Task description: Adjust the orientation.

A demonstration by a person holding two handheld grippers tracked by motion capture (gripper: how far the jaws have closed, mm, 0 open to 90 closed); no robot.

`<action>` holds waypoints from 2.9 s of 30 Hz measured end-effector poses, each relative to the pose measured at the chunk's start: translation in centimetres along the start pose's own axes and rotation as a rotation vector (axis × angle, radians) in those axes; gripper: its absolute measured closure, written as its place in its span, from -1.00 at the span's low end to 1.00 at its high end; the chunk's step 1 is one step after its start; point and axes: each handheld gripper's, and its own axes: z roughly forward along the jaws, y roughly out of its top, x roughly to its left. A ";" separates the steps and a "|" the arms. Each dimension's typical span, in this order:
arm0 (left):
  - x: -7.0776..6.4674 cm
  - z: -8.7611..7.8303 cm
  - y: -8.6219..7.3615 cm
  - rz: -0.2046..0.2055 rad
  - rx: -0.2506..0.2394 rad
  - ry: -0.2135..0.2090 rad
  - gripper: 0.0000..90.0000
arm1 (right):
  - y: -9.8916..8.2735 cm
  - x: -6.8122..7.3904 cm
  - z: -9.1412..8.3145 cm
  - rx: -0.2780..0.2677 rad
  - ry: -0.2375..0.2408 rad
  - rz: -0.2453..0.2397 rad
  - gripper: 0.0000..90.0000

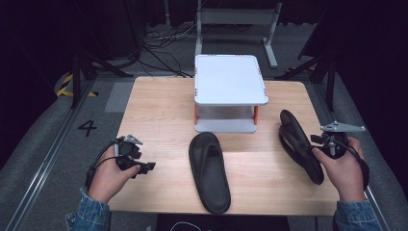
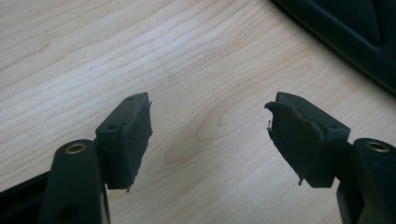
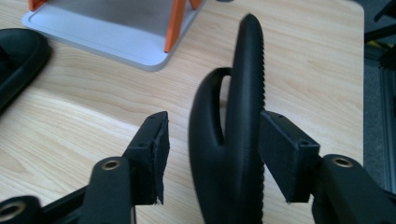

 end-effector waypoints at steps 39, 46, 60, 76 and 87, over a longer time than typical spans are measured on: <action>0.2 0.1 -1.3 -0.027 0.024 0.008 -0.34 | 1.6 6.8 3.5 0.088 0.277 0.070 0.42; -0.1 0.8 -0.2 -0.004 0.026 -0.007 -0.34 | 0.6 7.2 4.2 0.090 0.270 0.053 0.43; -0.3 1.2 0.1 0.008 0.036 -0.012 -0.34 | -1.1 3.2 6.1 0.058 0.015 -0.021 0.21; -0.4 1.6 1.0 0.025 0.037 -0.024 -0.34 | -3.8 0.5 6.9 0.237 -0.069 -0.056 0.46; -0.6 2.0 1.4 0.043 0.042 -0.031 -0.34 | -4.2 4.8 7.7 0.322 0.224 0.075 0.65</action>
